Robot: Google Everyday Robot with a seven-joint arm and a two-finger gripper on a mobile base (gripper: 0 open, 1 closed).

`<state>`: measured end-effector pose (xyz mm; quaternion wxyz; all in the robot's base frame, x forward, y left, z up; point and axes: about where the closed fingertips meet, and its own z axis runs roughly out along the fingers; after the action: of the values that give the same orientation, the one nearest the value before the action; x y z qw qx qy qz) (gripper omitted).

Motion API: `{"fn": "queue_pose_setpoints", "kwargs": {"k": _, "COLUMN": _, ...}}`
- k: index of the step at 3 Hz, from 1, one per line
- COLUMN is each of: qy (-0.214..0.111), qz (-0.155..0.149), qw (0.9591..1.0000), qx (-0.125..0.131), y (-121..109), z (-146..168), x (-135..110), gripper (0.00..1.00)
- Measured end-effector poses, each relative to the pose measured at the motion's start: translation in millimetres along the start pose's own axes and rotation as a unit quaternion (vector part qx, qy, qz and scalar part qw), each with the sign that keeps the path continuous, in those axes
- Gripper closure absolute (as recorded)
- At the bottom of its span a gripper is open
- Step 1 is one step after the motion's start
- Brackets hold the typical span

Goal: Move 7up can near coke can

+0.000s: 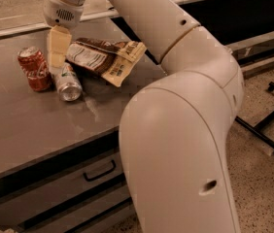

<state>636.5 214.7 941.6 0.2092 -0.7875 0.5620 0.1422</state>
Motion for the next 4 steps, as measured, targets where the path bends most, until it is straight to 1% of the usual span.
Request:
{"fn": "queue_pose_setpoints", "kwargs": {"k": 1, "qy": -0.003, "qz": 0.002, "qw": 1.0, "qx": 0.003, "y": 1.6, "z": -8.9, "x": 6.6, "gripper": 0.0}}
{"fn": "queue_pose_setpoints", "kwargs": {"k": 2, "qy": -0.017, "qz": 0.027, "qw": 0.9995, "qx": 0.01, "y": 12.7, "z": -31.6, "x": 34.3, "gripper": 0.0}}
{"fn": "queue_pose_setpoints", "kwargs": {"k": 3, "qy": -0.023, "qz": 0.068, "qw": 0.9966, "qx": 0.04, "y": 33.9, "z": -69.3, "x": 75.9, "gripper": 0.0}}
{"fn": "queue_pose_setpoints", "kwargs": {"k": 4, "qy": -0.017, "qz": 0.088, "qw": 0.9949, "qx": 0.046, "y": 41.2, "z": -75.5, "x": 100.7, "gripper": 0.0}}
